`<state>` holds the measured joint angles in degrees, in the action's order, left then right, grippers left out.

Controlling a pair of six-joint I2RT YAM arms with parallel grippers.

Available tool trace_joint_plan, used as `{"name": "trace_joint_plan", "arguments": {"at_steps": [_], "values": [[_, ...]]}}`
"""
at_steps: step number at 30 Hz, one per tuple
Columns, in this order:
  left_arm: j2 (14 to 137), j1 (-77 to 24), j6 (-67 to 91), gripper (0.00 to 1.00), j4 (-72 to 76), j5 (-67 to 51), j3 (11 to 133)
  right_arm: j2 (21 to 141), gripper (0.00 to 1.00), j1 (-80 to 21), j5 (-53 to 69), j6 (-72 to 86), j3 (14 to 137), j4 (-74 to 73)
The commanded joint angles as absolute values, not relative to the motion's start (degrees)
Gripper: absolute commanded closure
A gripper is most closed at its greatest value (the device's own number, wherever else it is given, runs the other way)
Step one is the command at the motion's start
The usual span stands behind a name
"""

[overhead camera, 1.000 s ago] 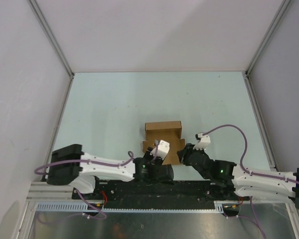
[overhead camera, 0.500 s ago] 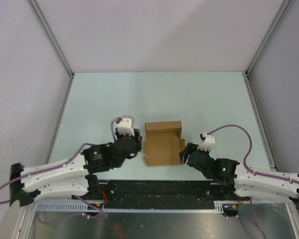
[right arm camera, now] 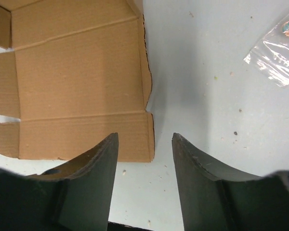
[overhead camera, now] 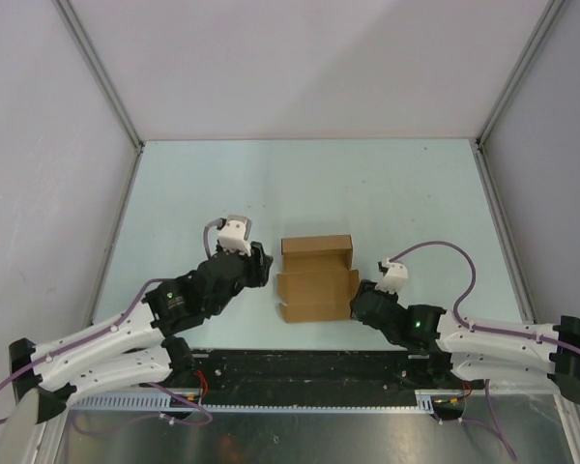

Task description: Fold the paper box

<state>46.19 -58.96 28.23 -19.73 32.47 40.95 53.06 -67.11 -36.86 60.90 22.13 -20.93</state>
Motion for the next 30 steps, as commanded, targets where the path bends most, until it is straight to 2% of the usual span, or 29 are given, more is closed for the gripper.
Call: {"name": "trace_joint_plan", "arguments": {"at_steps": [1,6,10,14,17,19,22,27,30], "values": [[44.91,-58.54,26.81,0.46,-18.02,31.11,39.99,52.56,0.5,-64.7,-35.08,57.4,20.22,-13.28],[44.21,-58.45,26.28,0.46,-17.93,31.46,39.64,51.24,0.59,-61.44,-30.86,55.73,16.79,-9.33],[43.6,-58.27,26.19,0.46,-18.02,31.29,39.29,51.42,0.6,-60.03,-28.22,53.71,15.65,-6.68],[43.07,-58.01,26.37,0.46,-18.02,31.03,38.67,51.77,0.67,-59.33,-26.2,52.04,14.85,-3.35],[42.19,-57.92,26.46,0.46,-18.02,30.94,38.32,52.21,0.76,-58.98,-24.96,49.41,14.94,-1.76],[41.66,-57.75,26.37,0.46,-18.02,30.67,38.15,52.56,0.88,-58.27,-23.56,47.82,15.2,-0.88],[40.52,-57.66,26.1,0.46,-18.11,30.06,37.88,52.3,0.98,-57.04,-22.94,44.75,16.34,-1.84],[37.54,-57.48,25.31,0.46,-18.28,29.09,37.62,51.77,1.0,-53.36,-18.74,34.76,19.77,-3.08],[36.39,-57.39,24.61,0.46,-18.37,28.39,37.88,53.26,1.0,-49.14,-9.52,28.41,22.84,-2.38]]}}
